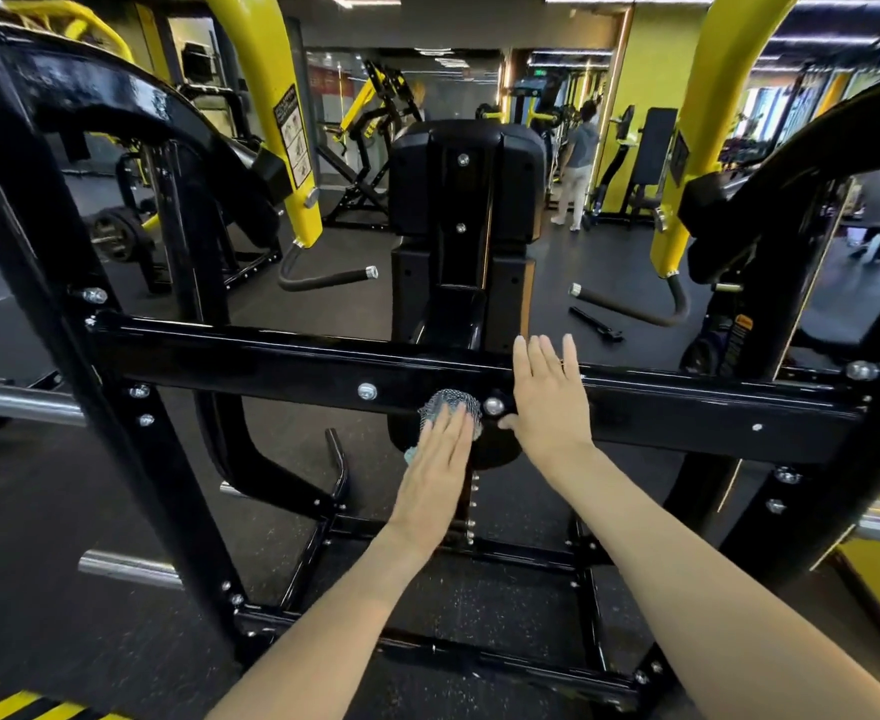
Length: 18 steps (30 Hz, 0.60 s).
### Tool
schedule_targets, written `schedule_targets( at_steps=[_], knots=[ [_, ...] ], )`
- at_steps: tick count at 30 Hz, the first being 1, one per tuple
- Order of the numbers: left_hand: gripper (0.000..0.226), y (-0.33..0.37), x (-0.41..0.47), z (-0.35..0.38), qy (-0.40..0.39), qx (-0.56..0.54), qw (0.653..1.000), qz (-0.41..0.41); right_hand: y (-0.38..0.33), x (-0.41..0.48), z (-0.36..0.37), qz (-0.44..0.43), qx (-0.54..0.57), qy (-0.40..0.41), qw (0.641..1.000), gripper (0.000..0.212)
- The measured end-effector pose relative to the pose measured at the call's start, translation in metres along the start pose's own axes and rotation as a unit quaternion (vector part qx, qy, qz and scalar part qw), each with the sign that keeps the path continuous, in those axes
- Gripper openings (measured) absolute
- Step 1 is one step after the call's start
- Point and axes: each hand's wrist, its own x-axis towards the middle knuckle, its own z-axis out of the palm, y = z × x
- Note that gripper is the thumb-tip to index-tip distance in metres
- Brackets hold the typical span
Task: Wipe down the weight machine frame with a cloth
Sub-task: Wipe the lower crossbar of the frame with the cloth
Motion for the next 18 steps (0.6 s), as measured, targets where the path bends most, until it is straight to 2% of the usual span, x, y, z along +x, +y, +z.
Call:
schedule_targets(
  at_steps=[2, 4, 6, 8, 10, 12, 14, 18],
  knots=[
    [0.094, 0.013, 0.011, -0.006, 0.006, -0.015, 1.000, -0.016, -0.002, 0.000, 0.000, 0.007, 0.002, -0.002, 1.000, 0.099],
    [0.086, 0.019, 0.027, -0.014, 0.023, -0.009, 1.000, 0.013, -0.002, 0.000, 0.002, 0.014, -0.006, 0.008, 1.000, 0.096],
    [0.071, 0.005, 0.036, -0.022, 0.011, 0.071, 0.995, 0.072, -0.003, -0.001, 0.001, 0.020, -0.015, 0.008, 1.000, 0.095],
    [0.066, -0.020, 0.030, -0.028, -0.015, 0.124, 0.987, 0.102, -0.004, -0.002, -0.001, 0.024, -0.014, -0.003, 1.000, 0.096],
    [0.085, -0.036, 0.013, -0.030, -0.072, 0.121, 0.988, 0.056, -0.006, -0.002, -0.004, 0.027, 0.000, -0.009, 1.000, 0.095],
    [0.100, -0.034, -0.003, -0.025, -0.098, 0.095, 0.991, -0.010, -0.007, -0.001, -0.006, 0.028, 0.010, -0.012, 0.999, 0.095],
    [0.096, -0.020, -0.008, -0.028, -0.091, 0.054, 0.992, -0.069, -0.009, -0.001, -0.007, 0.032, 0.012, -0.010, 0.999, 0.095],
    [0.073, -0.015, -0.003, -0.036, -0.046, -0.126, 0.979, -0.150, -0.010, -0.003, -0.006, 0.040, 0.012, -0.024, 0.999, 0.096]
  ],
)
